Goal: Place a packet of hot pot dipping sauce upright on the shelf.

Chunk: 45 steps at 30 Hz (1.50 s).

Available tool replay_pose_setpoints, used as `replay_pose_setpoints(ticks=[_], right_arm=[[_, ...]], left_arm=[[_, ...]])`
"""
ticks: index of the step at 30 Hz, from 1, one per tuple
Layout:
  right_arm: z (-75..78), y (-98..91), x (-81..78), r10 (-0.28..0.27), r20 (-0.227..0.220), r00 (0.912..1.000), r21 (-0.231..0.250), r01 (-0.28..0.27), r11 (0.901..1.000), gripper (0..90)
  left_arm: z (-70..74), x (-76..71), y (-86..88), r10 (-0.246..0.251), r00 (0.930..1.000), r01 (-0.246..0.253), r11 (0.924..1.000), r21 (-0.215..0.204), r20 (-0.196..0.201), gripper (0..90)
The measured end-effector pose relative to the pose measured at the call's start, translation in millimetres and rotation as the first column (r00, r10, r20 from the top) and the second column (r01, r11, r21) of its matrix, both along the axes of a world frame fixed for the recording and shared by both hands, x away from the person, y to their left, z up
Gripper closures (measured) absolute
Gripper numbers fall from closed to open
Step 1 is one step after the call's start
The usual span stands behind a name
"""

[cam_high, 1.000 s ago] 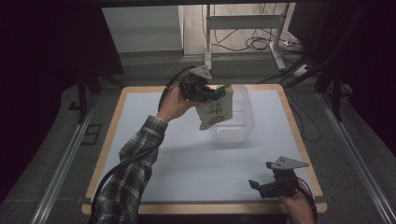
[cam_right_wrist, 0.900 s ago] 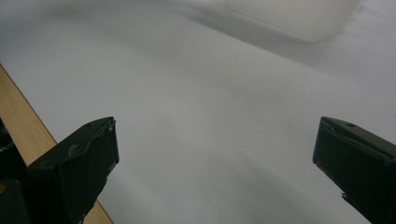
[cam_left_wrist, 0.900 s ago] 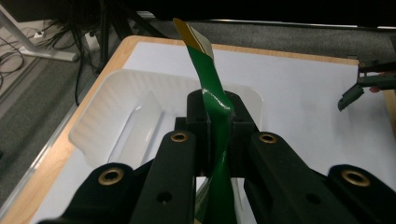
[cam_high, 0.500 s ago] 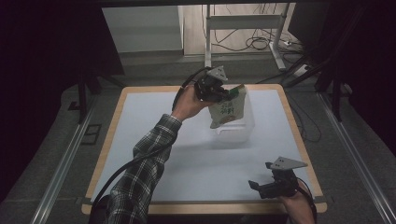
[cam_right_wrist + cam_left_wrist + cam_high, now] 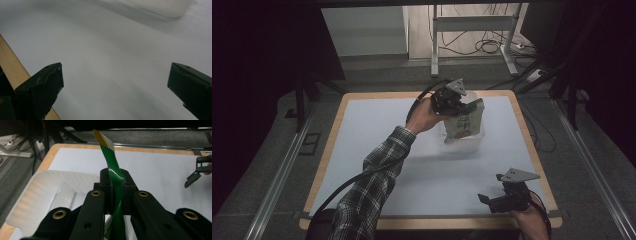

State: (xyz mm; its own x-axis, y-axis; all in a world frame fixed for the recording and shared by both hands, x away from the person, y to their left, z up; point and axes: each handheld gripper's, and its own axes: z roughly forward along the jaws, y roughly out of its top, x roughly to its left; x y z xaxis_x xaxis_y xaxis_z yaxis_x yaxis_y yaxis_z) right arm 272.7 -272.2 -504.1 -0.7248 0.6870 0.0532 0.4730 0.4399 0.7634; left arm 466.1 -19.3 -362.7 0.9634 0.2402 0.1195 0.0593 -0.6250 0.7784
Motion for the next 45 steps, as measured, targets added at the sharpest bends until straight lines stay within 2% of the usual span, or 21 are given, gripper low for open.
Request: replay_pose_setpoints(ticks=[10,17,19,22,25,30,32,37,45], right_arm=[[-0.5,0.5,0.0,0.001,0.001,1.0000,-0.015,-0.001,0.9999,0.4],[-0.7,0.8,-0.1,0.002,0.000,1.0000,-0.020,-0.002,0.9998,0.4],[-1.1,1.1,0.0,0.002,-0.002,1.0000,-0.022,-0.002,0.9998,0.4],[-1.5,1.7,-0.1,0.002,-0.002,1.0000,-0.028,-0.002,0.9996,0.5],[-1.8,2.0,0.0,0.002,-0.002,1.0000,-0.031,-0.002,0.9995,0.5],[-2.3,2.5,-0.1,0.003,-0.003,1.0000,-0.036,-0.003,0.9993,0.5],[-2.5,2.5,-0.1,0.003,-0.003,1.0000,-0.038,-0.003,0.9993,0.5],[-2.8,2.5,0.0,0.003,-0.005,1.0000,-0.040,-0.003,0.9992,0.5],[-3.5,2.8,0.2,0.001,-0.010,1.0000,-0.046,-0.002,0.9989,0.5]], left_arm=[[-18.0,-4.5,-14.4,-0.029,0.9991,0.030,0.9988,0.039,-0.031,83.9],[-30.4,-7.3,-17.9,-0.036,0.9972,0.039,0.9984,0.041,-0.066,83.8],[-34.1,-7.6,-17.9,-0.039,0.9963,0.042,0.9984,0.039,-0.077,83.6],[-37.6,-7.9,-16.5,-0.046,0.9926,0.047,0.9988,0.010,-0.112,83.2],[-40.1,-9.0,-16.4,-0.044,0.9922,0.047,0.9987,0.020,-0.117,82.4],[-40.5,-9.5,-15.4,-0.043,0.9915,0.043,0.9991,-0.002,-0.122,77.7],[-39.5,-9.2,-14.2,-0.054,0.9883,0.049,0.9981,-0.038,-0.143,76.5],[-39.6,-11.4,-15.0,-0.045,0.9900,0.042,0.9987,-0.029,-0.134,66.5],[-35.8,-14.4,-10.7,-0.017,0.9914,0.008,0.9979,-0.064,-0.130,42.7]])
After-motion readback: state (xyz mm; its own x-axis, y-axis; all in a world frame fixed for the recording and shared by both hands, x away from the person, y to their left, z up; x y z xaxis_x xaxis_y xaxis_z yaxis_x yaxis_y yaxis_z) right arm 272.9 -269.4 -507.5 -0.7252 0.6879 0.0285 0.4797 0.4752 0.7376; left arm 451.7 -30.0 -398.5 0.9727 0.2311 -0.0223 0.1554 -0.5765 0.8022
